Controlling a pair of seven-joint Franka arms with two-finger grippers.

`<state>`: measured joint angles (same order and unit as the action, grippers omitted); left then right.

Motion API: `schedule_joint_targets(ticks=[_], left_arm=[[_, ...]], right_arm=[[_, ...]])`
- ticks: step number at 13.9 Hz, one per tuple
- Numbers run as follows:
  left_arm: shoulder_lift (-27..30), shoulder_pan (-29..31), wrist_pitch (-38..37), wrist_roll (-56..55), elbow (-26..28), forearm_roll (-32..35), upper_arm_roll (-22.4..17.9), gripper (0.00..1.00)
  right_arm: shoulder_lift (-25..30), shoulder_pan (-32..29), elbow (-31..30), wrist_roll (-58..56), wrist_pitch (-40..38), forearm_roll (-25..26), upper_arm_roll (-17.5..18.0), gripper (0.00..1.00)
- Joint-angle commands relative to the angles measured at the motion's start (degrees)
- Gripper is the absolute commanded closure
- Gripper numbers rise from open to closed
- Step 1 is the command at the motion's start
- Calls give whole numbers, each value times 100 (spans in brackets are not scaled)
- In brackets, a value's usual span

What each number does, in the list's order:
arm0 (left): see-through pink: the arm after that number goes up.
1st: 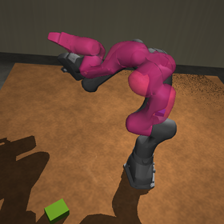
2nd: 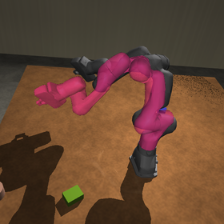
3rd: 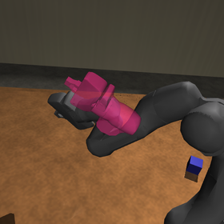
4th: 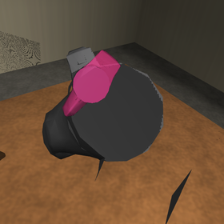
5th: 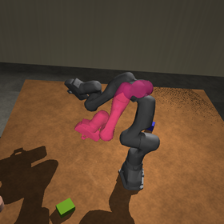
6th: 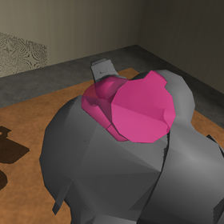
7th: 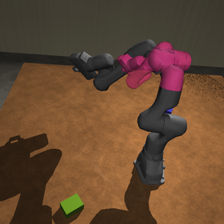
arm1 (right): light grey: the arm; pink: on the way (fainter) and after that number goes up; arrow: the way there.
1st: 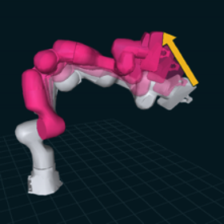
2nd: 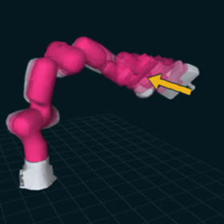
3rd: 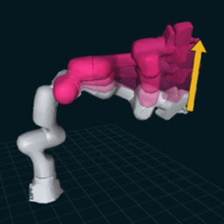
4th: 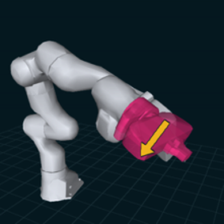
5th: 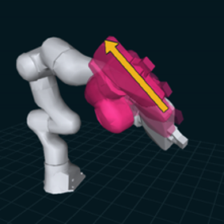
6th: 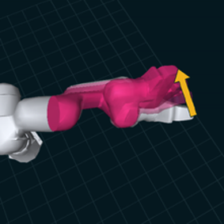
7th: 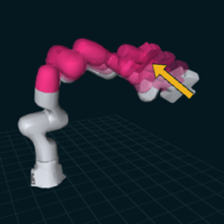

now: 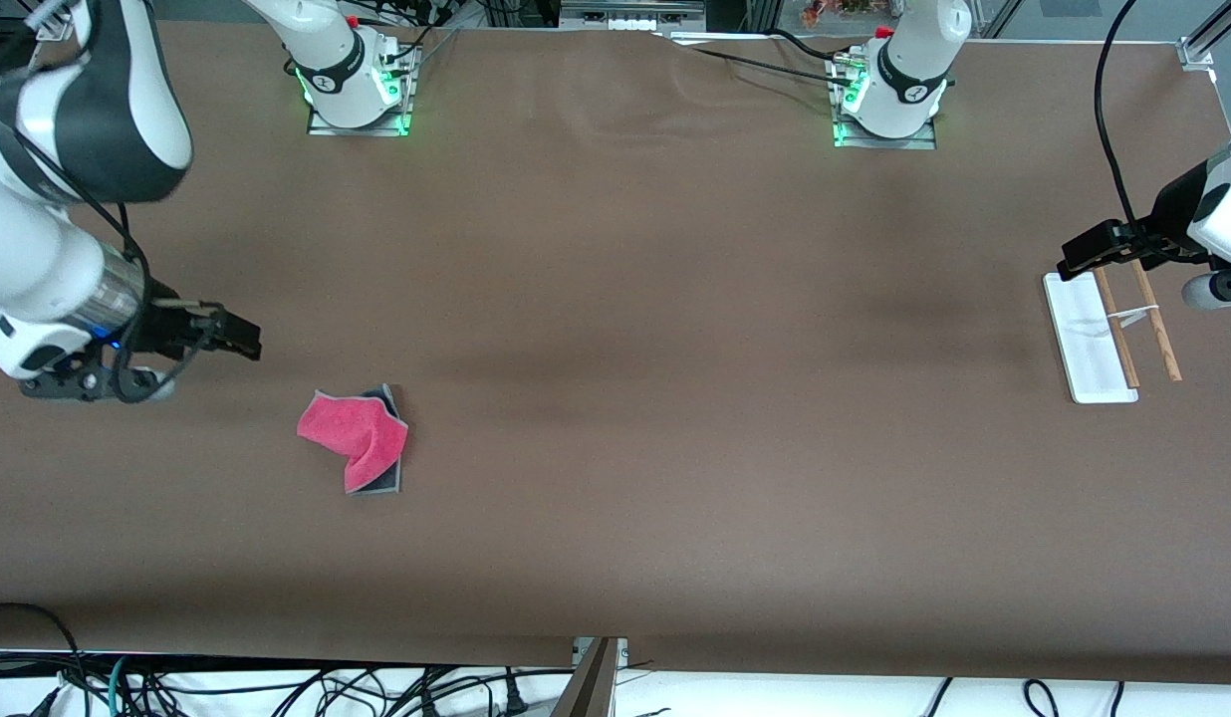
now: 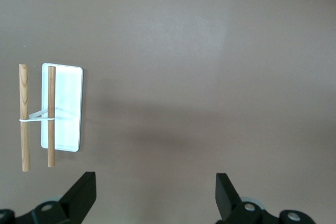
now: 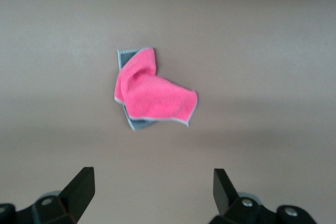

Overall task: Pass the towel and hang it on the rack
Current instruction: 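Lower the right gripper onto the towel and close on it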

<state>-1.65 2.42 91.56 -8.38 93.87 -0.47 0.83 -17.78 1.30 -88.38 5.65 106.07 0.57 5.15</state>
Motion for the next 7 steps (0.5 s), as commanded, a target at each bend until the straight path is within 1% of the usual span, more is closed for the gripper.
schedule_joint_targets(ticks=[1, 5, 7], left_arm=[[-64, 74, -68, 64, -158, 82, 84, 0], [-99, 65, 55, 117, -193, 91, 92, 0], [-90, 57, 47, 108, -193, 99, 127, 0]], right_arm=[[-531, 115, 128, -56, 527, 22, 12, 0], [-1226, 352, 137, 15, 1739, 22, 12, 0], [-1569, 537, 137, 15, 2223, 40, 12, 0]])
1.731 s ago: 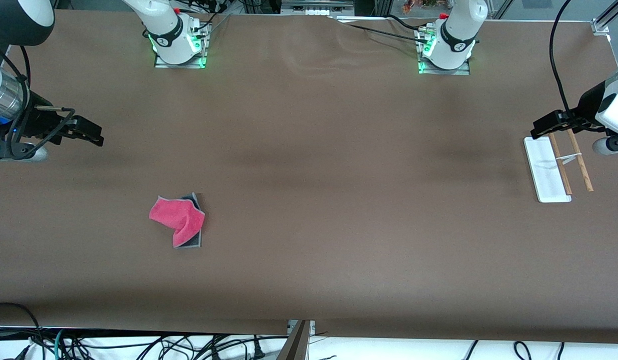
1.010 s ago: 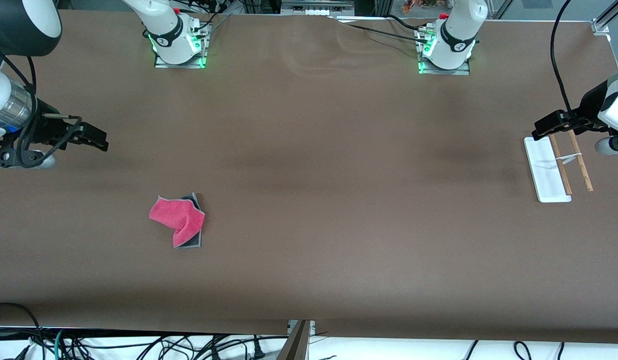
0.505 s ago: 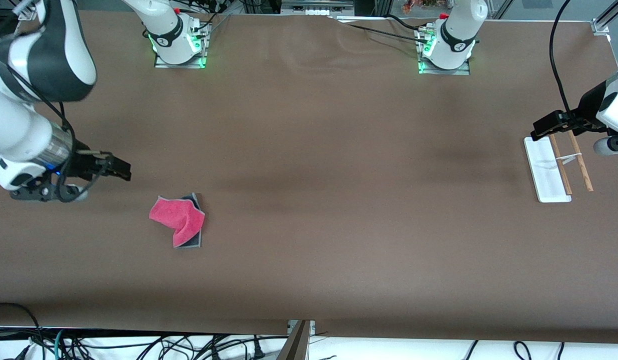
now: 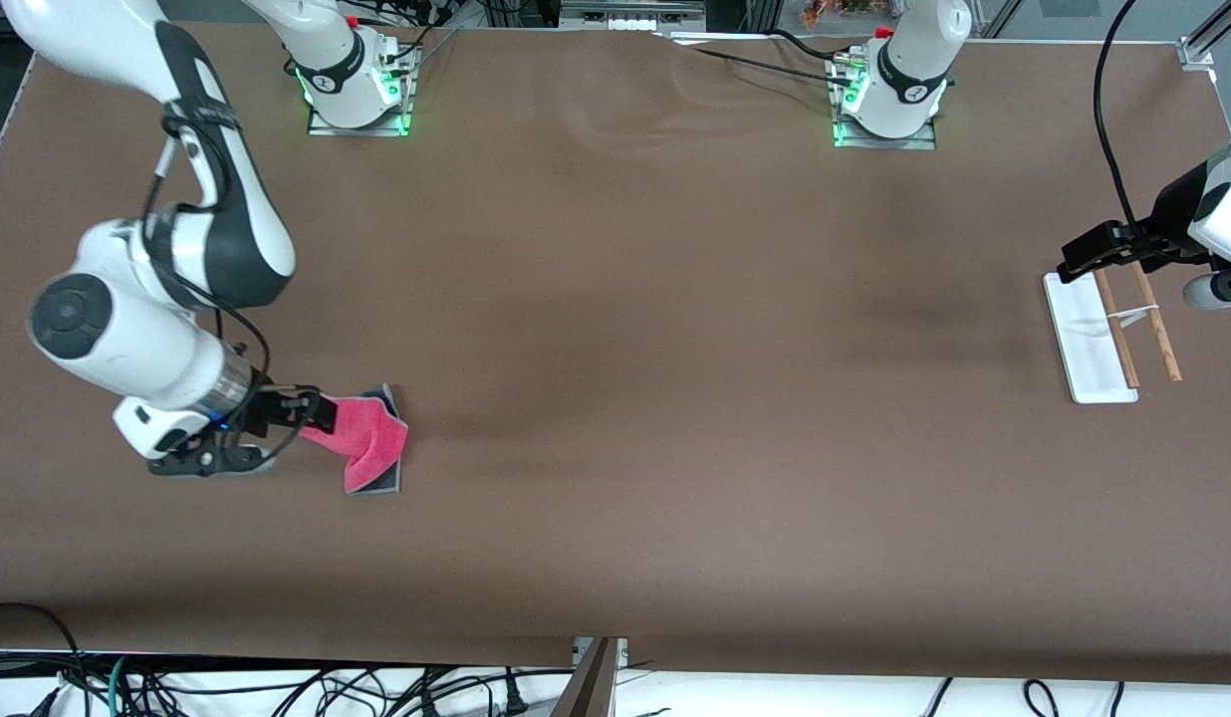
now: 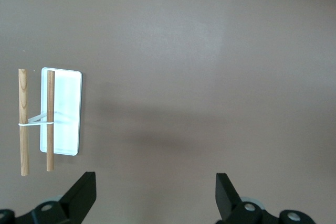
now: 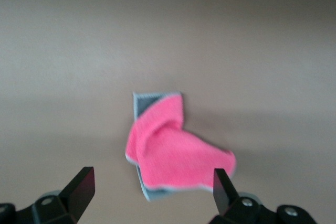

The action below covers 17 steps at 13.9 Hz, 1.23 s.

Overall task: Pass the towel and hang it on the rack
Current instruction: 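Lower the right gripper onto the towel and close on it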

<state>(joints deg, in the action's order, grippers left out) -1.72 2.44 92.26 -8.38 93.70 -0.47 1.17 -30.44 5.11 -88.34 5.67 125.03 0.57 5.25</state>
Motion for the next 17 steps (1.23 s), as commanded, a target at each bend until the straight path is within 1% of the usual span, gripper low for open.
schedule_joint_targets(ticks=[1, 3, 6, 11, 12, 13, 14, 15, 16, 17], left_arm=[[-92, 64, -16, 117, -176, 108, 94, 0], [-92, 108, -24, 126, -168, 135, 94, 0], [-92, 99, -51, 117, -159, 135, 94, 0], [-92, 117, -68, 108, -159, 117, 94, 0], [-92, 117, -68, 108, -159, 108, 94, 0], [-92, 117, -68, 108, -159, 100, 94, 0], [-92, 117, -68, 108, -159, 100, 94, 0], [-92, 117, -68, 108, -159, 100, 94, 0], [-92, 125, -68, 117, -159, 100, 94, 0], [-92, 126, -68, 108, -150, 100, 94, 0]], right_arm=[[-426, 235, 133, 4, 503, 49, -6, 0], [-620, 376, 133, 4, 663, 58, -6, 0], [-884, 376, 106, -13, 654, 67, -6, 0], [-1165, 368, 106, 22, 707, 49, -15, 0], [-1201, 368, 106, 22, 750, 40, -15, 1], [-1227, 368, 106, 22, 777, 40, -15, 3], [-1253, 376, 98, 22, 777, 49, -15, 15], [-1271, 376, 89, 13, 777, 58, -15, 29], [-1289, 385, 89, 13, 760, 58, -15, 44], [-1289, 403, 89, 4, 760, 58, -15, 63]])
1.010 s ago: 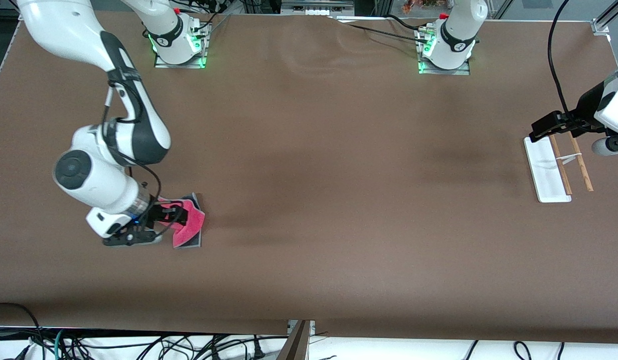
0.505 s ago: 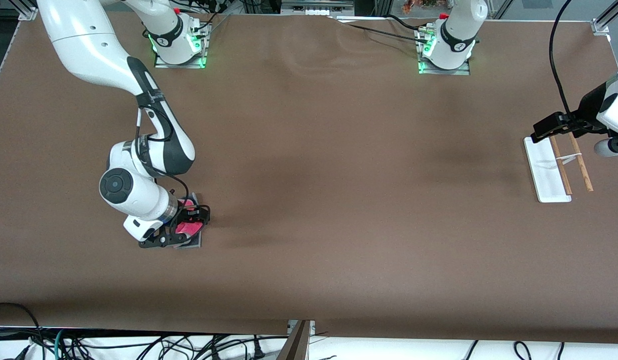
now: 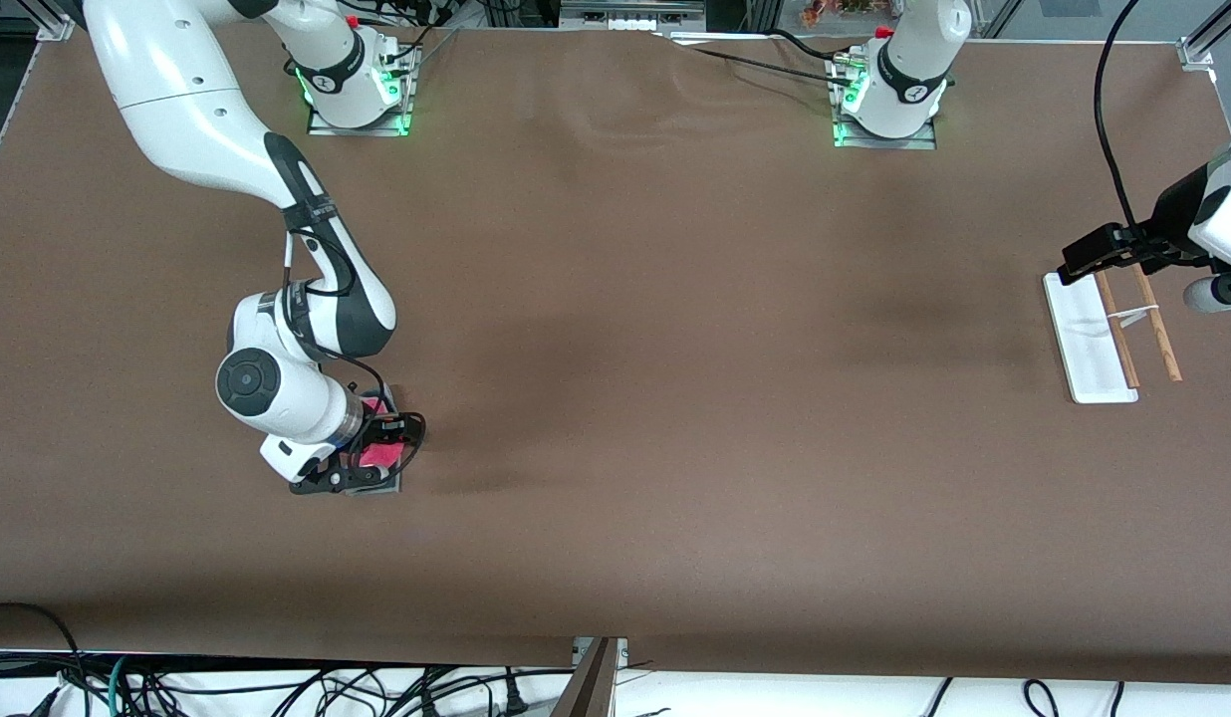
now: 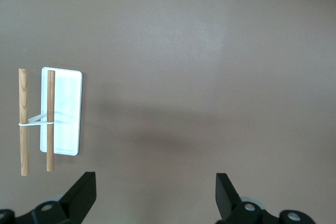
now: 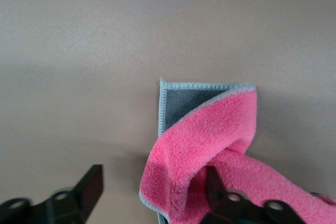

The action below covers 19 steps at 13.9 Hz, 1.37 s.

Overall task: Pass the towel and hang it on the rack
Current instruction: 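Lift the towel with the right gripper while the left gripper approaches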

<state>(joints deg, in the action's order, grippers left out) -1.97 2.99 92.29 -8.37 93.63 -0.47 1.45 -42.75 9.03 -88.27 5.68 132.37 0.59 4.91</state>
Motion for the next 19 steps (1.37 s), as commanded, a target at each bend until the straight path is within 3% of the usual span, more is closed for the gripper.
schedule_joint_targets(ticks=[1, 2, 9, 11, 14, 16, 19], left_arm=[[-67, 70, -71, 108, -143, 100, 66, 0], [-67, 70, -71, 108, -152, 100, 66, 0], [-67, 79, -71, 99, -143, 91, 66, 0], [-67, 79, -71, 99, -143, 91, 66, 0], [-67, 79, -71, 99, -143, 91, 66, 0], [-67, 71, -53, 116, -143, 91, 66, 0], [-365, -35, -44, 108, -283, 117, 92, 0]], right_arm=[[-58, 29, 82, 3, 26, 47, 19, 83], [-58, 29, 91, -14, 26, 29, 19, 100], [371, 29, 178, -32, -114, -24, 28, 100], [591, 47, 537, -32, -674, -15, 45, 100], [618, 204, 1722, -15, -1931, -24, 63, 100], [618, 397, 2163, 221, -2075, -15, 54, 100], [627, 766, 2357, 1431, -2066, -24, 185, 100]])
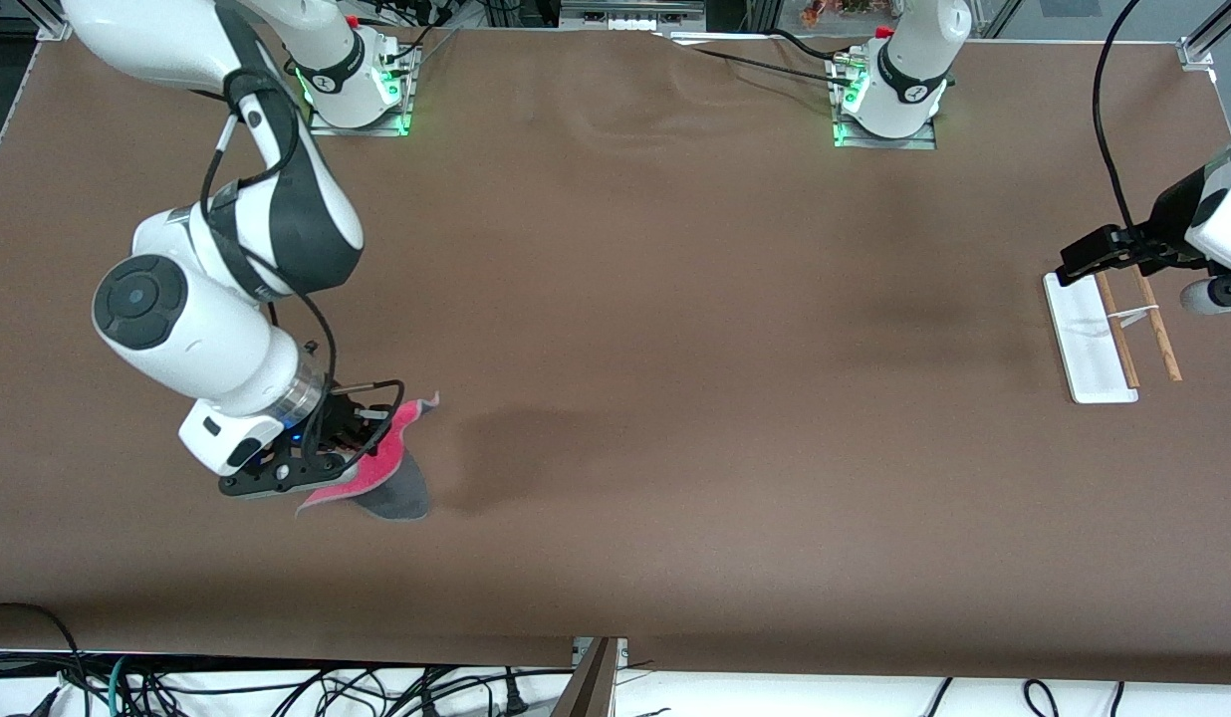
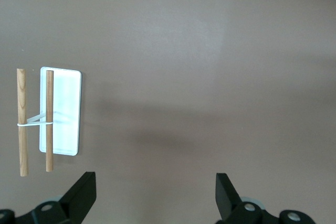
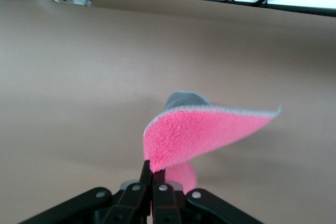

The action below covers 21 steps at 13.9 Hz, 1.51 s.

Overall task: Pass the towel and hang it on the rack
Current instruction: 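Lift the towel with the right gripper while the left gripper approaches, then grasp the grey towel end with the left gripper beside the right gripper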

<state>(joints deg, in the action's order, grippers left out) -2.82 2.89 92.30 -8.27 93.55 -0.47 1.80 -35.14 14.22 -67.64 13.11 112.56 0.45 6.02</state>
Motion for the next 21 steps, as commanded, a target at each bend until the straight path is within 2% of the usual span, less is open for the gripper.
schedule_joint_targets(ticks=[1, 2, 4, 7, 12, 15, 16, 17, 19, 21], left_arm=[[-384, -25, -80, 80, -345, 117, 57, 0], [-412, -16, -89, 106, -346, 91, 49, 0], [-875, 54, -237, 106, -424, 38, 49, 0], [-904, 89, -520, 604, -408, -128, 40, 0], [-930, 309, -740, 2081, -214, -1612, 49, 0], [-1044, 64, -223, 2749, 154, -2429, 101, 0], [-1062, -85, 179, 3065, 355, -2597, 101, 0], [-1010, -121, 670, 3399, 775, -2834, 119, 0], [-922, -130, 1559, 4556, 1575, -3833, 206, 0], [-939, -139, 2167, 5648, 2087, -4634, 364, 0]], right_arm=[[-142, 378, 451, 1198, -85, -10, 162, 100], [-142, 545, 540, 1629, -68, 16, 232, 100], [-134, 765, 567, 1792, -85, 43, 216, 100], [-2, 1029, 602, 1827, 20, -9, 251, 100], [-194, 1908, 638, 3398, 871, 52, 277, 100], [-292, 2268, 638, 3987, 1381, 61, 277, 100], [-292, 2330, 638, 4111, 1487, 61, 277, 100], [-292, 2374, 638, 4147, 1523, 52, 277, 100], [-292, 2462, 638, 4156, 1576, 52, 295, 100], [-292, 2620, 638, 4270, 1768, 52, 295, 100]])
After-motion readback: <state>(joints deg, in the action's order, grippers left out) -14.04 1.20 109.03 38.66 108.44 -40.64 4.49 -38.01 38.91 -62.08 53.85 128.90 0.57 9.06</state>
